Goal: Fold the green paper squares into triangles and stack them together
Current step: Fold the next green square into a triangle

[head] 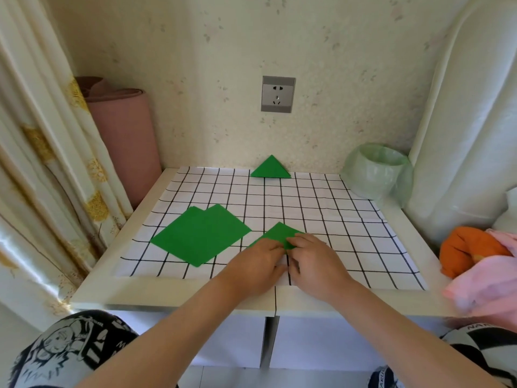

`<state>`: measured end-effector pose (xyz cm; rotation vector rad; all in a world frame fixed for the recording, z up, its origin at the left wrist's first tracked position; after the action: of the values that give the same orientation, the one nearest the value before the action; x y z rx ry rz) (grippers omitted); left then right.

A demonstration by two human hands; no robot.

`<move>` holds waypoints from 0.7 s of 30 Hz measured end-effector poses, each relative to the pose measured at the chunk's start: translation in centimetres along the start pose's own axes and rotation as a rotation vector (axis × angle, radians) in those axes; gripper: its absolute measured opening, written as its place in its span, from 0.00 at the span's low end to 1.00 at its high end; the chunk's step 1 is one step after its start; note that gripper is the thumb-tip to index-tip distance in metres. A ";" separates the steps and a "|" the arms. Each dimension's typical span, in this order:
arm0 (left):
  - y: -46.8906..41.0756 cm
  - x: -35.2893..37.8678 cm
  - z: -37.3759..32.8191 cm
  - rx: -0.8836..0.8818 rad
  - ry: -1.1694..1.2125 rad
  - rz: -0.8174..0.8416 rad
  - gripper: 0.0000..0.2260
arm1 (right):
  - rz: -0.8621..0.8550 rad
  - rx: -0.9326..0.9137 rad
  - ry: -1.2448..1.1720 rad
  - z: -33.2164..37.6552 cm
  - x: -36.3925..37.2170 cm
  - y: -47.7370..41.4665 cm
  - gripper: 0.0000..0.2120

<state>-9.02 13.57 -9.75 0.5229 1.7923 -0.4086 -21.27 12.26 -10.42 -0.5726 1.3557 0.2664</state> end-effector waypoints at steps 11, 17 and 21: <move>-0.9 1.0 -0.3 -0.009 -0.200 -0.048 0.24 | 0.019 0.048 0.002 -1.3 -0.1 1.3 0.22; -1.9 0.9 -1.0 -0.012 -0.324 0.040 0.24 | 0.034 0.180 0.103 -3.6 -1.2 2.4 0.10; -2.1 0.5 -1.2 -0.010 -0.319 0.042 0.23 | 0.098 0.276 0.117 -5.1 -1.4 2.9 0.13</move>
<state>-11.28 12.55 -9.92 0.4595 1.4737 -0.4286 -27.29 12.15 -10.27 -0.2946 1.5057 0.1227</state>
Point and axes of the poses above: each hand's wrist, its own y-axis away from the middle knuckle, its own x-axis out of the palm, z = x × y, the point moved 6 cm from there along -y, towards the middle knuckle, and after that the axes turned 9 degrees about z, right-handed, at the moved point
